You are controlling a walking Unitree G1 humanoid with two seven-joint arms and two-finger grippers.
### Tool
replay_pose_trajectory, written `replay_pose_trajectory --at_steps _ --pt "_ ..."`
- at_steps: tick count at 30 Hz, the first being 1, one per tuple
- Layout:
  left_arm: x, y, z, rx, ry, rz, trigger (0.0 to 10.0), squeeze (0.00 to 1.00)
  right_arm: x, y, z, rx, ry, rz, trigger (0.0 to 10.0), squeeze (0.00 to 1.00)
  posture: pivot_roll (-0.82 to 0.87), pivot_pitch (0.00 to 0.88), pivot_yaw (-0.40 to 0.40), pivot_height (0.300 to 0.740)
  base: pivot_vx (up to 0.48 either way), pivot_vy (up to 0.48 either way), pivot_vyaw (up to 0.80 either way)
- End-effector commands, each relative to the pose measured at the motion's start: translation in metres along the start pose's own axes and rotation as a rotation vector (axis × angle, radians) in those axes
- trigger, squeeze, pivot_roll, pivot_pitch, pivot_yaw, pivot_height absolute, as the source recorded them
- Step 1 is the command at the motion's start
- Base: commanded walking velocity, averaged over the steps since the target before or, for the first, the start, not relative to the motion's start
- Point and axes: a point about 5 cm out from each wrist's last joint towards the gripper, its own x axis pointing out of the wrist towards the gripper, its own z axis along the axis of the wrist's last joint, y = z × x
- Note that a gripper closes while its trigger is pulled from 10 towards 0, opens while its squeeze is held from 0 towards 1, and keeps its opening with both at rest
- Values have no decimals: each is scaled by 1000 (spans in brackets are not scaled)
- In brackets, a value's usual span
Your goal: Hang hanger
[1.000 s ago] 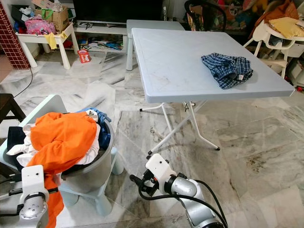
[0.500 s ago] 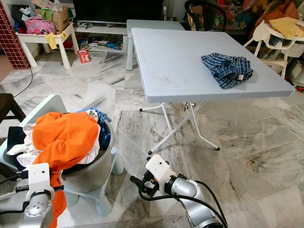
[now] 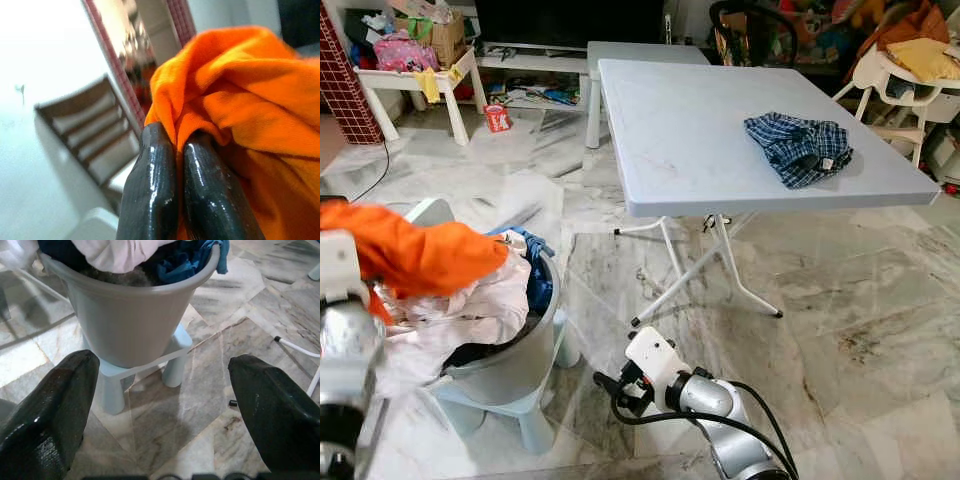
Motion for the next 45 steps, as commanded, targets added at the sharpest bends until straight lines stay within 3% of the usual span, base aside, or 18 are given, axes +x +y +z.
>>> replay_pose_trajectory --at_steps 1,4,6,10,15,16,17,18,22,29,30,34,37,45 --pt "4 -16 25 -8 -128 -83 0 0 -1 -1 0 -6 -1 -12 10000 0 37 0 -60 740 0 0 0" --pt "4 -28 36 -28 -185 -164 0 0 -1 -1 1 -5 -4 -17 10000 0 31 0 -55 740 0 0 0" --pt "-8 -46 31 -33 -182 -286 0 0 -2 -1 1 -2 -8 -27 10000 0 18 0 -50 740 0 0 0" --pt "-13 -50 24 -22 -158 -308 0 0 -2 -1 1 -1 -8 -30 10000 0 14 0 -48 740 0 0 0" --pt "-62 -55 -52 41 199 -379 0 0 -5 -1 0 3 -5 -37 10000 0 16 0 -58 740 0 0 0" --pt "-68 -56 -58 36 218 -398 2157 0 -5 -1 0 2 -4 -36 10000 0 17 0 -59 740 0 0 0" --pt "-74 -56 -63 25 239 -407 10000 451 -5 -1 0 0 -3 -34 10000 0 22 0 -64 740 0 0 0" --pt "-78 -55 -67 11 262 -413 10000 1000 -5 -2 0 -3 -3 -32 10000 0 24 0 -66 740 0 0 0" --pt "-92 -53 -84 1 362 -427 10000 1000 -5 -2 1 -13 0 -16 10000 0 36 0 -80 740 0 0 0" --pt "-102 -51 -90 -42 390 -441 10000 1000 -4 -2 2 -20 1 -7 10000 0 45 0 -81 740 0 0 0" --pt "-99 -43 -84 -30 321 -384 10000 1000 -4 -2 2 -20 1 -6 10000 0 43 0 -79 740 0 0 0" --pt "-99 -34 -60 -39 138 -355 10000 1000 -4 -1 2 -13 1 -9 10000 0 45 0 -78 740 0 0 0" --pt "-107 -34 -50 -61 94 -374 10000 1000 -4 -1 1 -9 2 -9 10000 0 46 0 -77 740 0 0 0" --pt "-120 -34 -35 -119 114 -427 10000 1000 -5 -2 0 -16 8 -8 10000 0 47 0 -85 740 0 0 0"
